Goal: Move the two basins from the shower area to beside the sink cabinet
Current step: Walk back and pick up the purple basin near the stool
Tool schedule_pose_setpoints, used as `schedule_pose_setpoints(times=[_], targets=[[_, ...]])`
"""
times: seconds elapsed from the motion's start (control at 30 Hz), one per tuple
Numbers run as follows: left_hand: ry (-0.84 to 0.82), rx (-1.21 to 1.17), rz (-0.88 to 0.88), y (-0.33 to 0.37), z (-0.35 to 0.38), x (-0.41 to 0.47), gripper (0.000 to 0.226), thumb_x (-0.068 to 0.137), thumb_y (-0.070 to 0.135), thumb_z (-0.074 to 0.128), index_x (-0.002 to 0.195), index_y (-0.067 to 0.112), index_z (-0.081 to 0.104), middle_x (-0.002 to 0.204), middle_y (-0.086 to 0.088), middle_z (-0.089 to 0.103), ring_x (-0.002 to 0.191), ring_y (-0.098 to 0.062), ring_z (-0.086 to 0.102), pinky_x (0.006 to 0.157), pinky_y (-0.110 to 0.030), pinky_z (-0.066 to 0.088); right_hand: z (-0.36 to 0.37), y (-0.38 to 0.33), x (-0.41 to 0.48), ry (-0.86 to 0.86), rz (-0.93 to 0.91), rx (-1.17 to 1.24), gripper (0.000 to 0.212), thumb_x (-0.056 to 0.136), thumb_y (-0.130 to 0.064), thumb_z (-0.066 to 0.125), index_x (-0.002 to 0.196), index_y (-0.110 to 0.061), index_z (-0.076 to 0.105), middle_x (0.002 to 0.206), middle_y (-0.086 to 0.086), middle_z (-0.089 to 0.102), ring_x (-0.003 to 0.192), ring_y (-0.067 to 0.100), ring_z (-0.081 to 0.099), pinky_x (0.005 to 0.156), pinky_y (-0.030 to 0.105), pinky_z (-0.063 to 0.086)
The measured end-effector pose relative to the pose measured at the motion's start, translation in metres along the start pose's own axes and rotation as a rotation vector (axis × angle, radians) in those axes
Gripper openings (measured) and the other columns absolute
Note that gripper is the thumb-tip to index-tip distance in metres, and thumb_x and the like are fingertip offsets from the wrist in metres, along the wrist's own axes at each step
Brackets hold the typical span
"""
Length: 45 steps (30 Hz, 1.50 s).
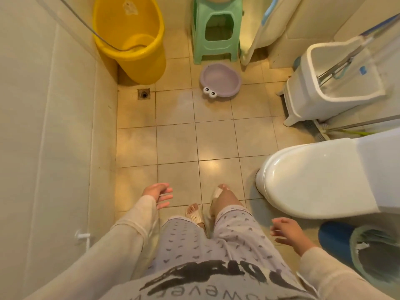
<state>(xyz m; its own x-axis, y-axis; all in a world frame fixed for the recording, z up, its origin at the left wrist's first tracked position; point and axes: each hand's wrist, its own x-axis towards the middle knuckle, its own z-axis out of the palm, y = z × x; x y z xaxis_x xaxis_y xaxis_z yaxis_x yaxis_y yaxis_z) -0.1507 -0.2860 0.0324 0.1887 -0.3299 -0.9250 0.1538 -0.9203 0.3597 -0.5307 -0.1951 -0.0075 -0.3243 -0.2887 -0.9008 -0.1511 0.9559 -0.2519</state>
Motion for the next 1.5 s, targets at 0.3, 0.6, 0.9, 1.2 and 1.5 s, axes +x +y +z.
schedule_pose_setpoints(times=[0.3,0.6,0.9,1.2,1.5], targets=[[0.164,0.140,-0.144,0.067,0.021,0.054,0.024,0.092,0.012,0.048,0.111,0.004,0.060,0.077,-0.007,0.059,0.061,-0.018,0.050,0.056,-0.028,0.042,0.012,-0.183,0.050,-0.079,-0.120,-0.046,0.010,0.088,-0.005,0.048,0.090,-0.007,0.057,0.077,0.013,0.059,0.058,0.020,0.053,0.056,0.027,0.044],[0.258,0.075,-0.293,0.135,0.045,0.084,0.032,0.089,0.013,0.051,0.117,0.001,0.062,0.082,-0.010,0.061,0.064,-0.022,0.053,0.056,-0.032,0.044,-0.015,-0.357,0.072,-0.126,-0.277,-0.117,0.017,0.090,-0.004,0.046,0.103,-0.006,0.057,0.080,0.009,0.061,0.063,0.017,0.056,0.059,0.027,0.044],[0.230,0.147,-0.208,0.268,0.072,0.136,0.037,0.094,0.014,0.045,0.128,0.002,0.054,0.119,-0.016,0.063,0.079,-0.023,0.057,0.082,-0.038,0.044,-0.016,-0.414,0.105,-0.086,-0.133,-0.109,0.019,0.086,-0.002,0.047,0.101,-0.006,0.059,0.076,0.009,0.061,0.060,0.018,0.054,0.057,0.027,0.043],[0.063,0.345,-0.056,0.466,0.116,0.195,0.034,0.095,0.013,0.043,0.124,0.001,0.055,0.133,-0.015,0.059,0.094,-0.023,0.055,0.088,-0.038,0.047,-0.018,-0.439,0.113,0.031,0.137,0.120,0.026,0.088,-0.001,0.047,0.112,-0.002,0.057,0.074,0.012,0.058,0.061,0.021,0.053,0.058,0.025,0.039],[0.081,0.441,0.016,0.572,0.141,0.237,0.034,0.093,0.010,0.046,0.125,0.003,0.056,0.118,-0.017,0.064,0.091,-0.023,0.057,0.067,-0.033,0.049,-0.005,-0.501,0.130,0.048,0.183,0.118,0.023,0.091,-0.002,0.045,0.111,-0.002,0.057,0.076,0.014,0.057,0.060,0.020,0.052,0.057,0.026,0.037]])
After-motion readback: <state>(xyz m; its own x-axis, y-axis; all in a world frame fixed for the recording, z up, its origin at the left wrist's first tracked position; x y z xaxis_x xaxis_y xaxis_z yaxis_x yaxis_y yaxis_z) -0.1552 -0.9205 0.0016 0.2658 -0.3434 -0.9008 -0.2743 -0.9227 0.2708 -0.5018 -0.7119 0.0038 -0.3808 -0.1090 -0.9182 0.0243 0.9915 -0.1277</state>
